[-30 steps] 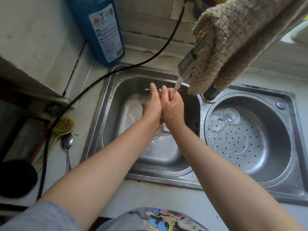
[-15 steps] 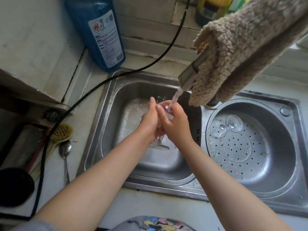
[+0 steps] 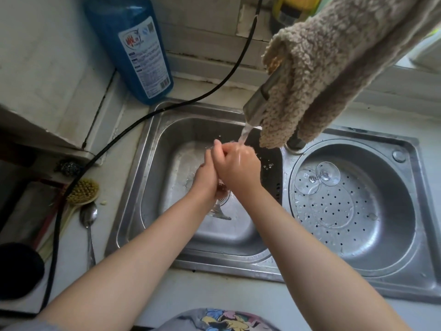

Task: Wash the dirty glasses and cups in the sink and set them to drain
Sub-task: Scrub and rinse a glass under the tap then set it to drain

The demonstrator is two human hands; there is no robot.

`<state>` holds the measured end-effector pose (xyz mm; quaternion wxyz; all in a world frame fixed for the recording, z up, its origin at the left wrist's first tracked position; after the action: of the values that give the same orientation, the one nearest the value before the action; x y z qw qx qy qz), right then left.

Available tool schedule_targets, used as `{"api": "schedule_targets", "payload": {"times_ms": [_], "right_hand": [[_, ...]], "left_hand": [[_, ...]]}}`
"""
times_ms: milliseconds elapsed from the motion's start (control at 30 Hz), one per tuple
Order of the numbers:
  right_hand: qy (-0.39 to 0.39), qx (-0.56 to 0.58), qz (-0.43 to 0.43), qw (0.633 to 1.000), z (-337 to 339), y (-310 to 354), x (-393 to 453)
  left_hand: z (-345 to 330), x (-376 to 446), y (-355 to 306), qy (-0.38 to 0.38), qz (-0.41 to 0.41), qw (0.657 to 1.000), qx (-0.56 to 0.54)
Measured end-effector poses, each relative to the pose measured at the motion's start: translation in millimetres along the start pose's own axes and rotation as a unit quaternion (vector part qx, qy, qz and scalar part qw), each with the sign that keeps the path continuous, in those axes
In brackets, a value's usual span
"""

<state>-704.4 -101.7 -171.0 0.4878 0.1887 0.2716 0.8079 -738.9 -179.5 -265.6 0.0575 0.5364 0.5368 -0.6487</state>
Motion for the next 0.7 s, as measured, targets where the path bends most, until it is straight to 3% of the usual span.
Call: {"api": "schedule_targets", "payload": {"times_ms": [100,200,267,333,367,400,533,700], "right_hand": [[0.035,0.115,-0.017,0.993,-0.4,-14.6,1.5],[0.065,0.294,-0.135,0.944,-6.5,-42.4,-7.5],[0.116,0.392,-0.233,0.883,-20.5,-50.3,-18.4],[0.221,0.496,-0.307,0.782,-38.5,-44.8,-33.2],[0.271,0.518,-0.313,0.748,-42.9,-39.7,-38.2],[0.296,0.515,-0.312,0.741,-43.9,-39.9,-40.1],[0.270,0.469,-0.330,0.774,-36.4,-55.0,-38.4],[0.183,0.341,-0.280,0.879,-28.1,-76.8,-31.6]], "left_hand": [[-0.7,-4.2,-7.2,0.058,0.035,0.997,-0.021],[-6.4,-7.8,-10.8,0.127,0.055,0.988,-0.064],[-9.6,-9.4,-16.3,0.160,0.019,0.985,-0.065],[-11.6,-11.1,-21.1,0.181,-0.014,0.981,-0.068],[-11.2,-11.9,-22.4,0.181,-0.024,0.981,-0.062],[-9.2,-11.1,-23.0,0.172,-0.033,0.983,-0.047],[-2.2,-13.3,-29.8,0.113,-0.102,0.984,0.098],[1.8,-28.3,-53.8,0.029,-0.220,0.932,0.286]]}}
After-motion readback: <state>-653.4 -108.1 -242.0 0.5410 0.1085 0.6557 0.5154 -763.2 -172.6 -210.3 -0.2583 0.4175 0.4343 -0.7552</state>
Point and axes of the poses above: each hand's wrist, its own x-axis towards the middle knuckle, its own z-axis out of the back of the hand, y = z × x, the point moved 9 cm from there along x, towards the middle knuckle, and after that the axes turned 1 degree about -z, right-handed, at the moved point
